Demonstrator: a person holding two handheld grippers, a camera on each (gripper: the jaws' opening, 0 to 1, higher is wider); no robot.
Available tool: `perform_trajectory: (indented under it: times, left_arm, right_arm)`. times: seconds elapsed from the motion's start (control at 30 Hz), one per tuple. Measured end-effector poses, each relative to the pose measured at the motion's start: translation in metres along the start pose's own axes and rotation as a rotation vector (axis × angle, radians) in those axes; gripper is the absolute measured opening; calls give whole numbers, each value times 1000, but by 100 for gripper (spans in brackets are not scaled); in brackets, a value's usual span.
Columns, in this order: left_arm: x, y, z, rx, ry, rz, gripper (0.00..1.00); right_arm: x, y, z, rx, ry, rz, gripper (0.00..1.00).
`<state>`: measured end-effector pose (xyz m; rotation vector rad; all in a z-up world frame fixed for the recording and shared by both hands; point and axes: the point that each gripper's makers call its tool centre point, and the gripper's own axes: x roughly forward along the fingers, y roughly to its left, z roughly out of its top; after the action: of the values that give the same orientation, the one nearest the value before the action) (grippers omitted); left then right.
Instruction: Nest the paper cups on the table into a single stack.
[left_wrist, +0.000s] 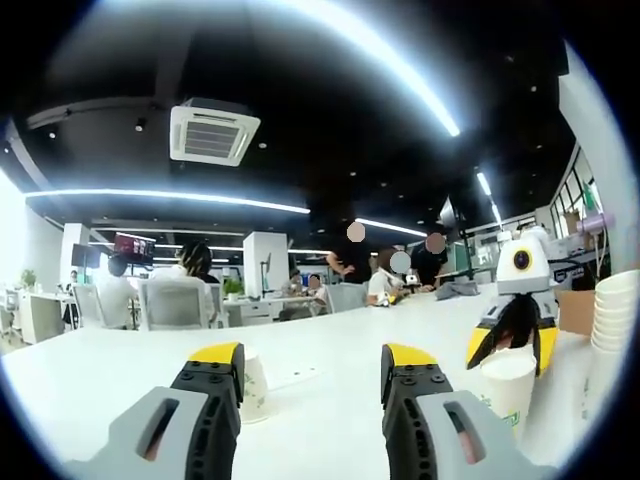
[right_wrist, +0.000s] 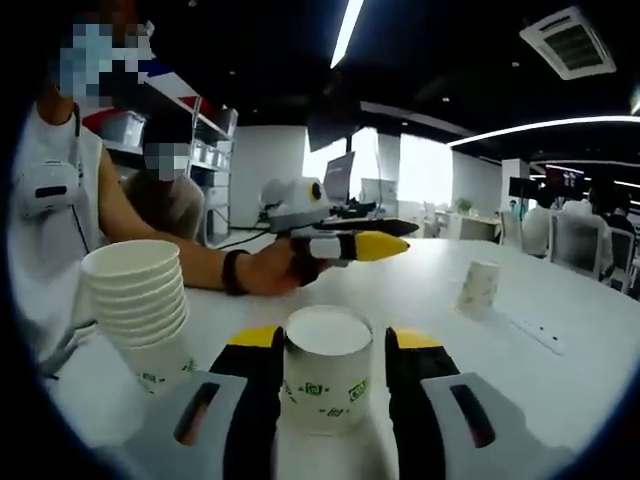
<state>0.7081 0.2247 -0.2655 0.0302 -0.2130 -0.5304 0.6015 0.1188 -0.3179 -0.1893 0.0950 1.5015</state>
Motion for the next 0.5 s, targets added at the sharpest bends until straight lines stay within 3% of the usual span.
perform_trajectory:
  times: [0.5]
  left_arm:
    - [-2,1,-3,2,13,-4,59]
  right_arm:
    - [6,-1,-7,-11,29,-17,39]
